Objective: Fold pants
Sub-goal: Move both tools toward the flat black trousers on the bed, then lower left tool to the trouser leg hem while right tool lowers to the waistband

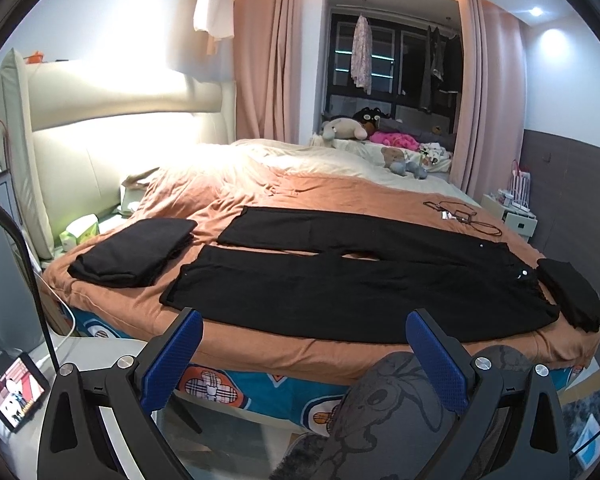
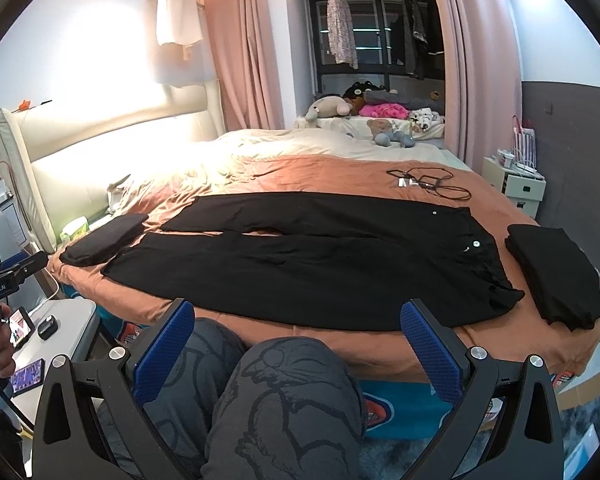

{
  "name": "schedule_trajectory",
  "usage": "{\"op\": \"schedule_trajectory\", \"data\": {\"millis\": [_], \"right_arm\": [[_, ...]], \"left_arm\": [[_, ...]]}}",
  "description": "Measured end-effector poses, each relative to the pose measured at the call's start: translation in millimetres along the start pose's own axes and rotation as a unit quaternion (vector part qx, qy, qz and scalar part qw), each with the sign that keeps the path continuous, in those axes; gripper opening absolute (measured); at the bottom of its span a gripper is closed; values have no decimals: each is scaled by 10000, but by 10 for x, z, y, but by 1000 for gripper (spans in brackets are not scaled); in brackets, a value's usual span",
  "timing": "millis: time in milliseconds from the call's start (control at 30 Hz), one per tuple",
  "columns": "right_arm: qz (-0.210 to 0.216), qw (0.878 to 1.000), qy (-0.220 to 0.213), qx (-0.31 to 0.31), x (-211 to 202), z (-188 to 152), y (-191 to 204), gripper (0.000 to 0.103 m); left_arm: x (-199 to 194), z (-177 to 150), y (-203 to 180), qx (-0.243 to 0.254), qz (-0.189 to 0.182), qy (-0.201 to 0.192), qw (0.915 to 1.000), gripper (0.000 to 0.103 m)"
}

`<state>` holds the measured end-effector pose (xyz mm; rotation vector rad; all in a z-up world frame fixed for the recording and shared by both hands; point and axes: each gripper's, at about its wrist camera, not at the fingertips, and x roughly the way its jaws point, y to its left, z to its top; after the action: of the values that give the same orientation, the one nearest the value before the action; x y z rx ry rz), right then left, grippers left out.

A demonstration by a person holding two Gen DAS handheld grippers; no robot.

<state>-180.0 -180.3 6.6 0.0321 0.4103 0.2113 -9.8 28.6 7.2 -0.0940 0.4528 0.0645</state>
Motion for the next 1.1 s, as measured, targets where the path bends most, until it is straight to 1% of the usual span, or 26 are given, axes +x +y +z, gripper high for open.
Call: {"op": "schedule_trajectory", "data": {"millis": [267,533,733,833,933,1000,1100], "right_arm": [[-57,9999,7,112,56,73,-38,103],[-331,9987,-120,357,154,105,-147,103],[-379,9968,4,708,333,107,-277,103],[-445,9962,23,753,421,135,-341,103],[-596,9943,90,875,535,171,-398,103],[-663,9921,226,1042,636,188,-451,103],[-938,9888,401,1090,772,219,-529,103]], "left_arm": [[155,53,26,-54,55,96,9999,103],[398,86,80,-126,108,313,9994,102],[652,109,175,-215,192,480,9984,102],[825,111,265,-321,246,609,9973,102],[990,113,355,-415,269,733,9961,102],[1102,110,415,-467,304,818,9951,102],[1264,112,508,-558,343,947,9934,102]]}}
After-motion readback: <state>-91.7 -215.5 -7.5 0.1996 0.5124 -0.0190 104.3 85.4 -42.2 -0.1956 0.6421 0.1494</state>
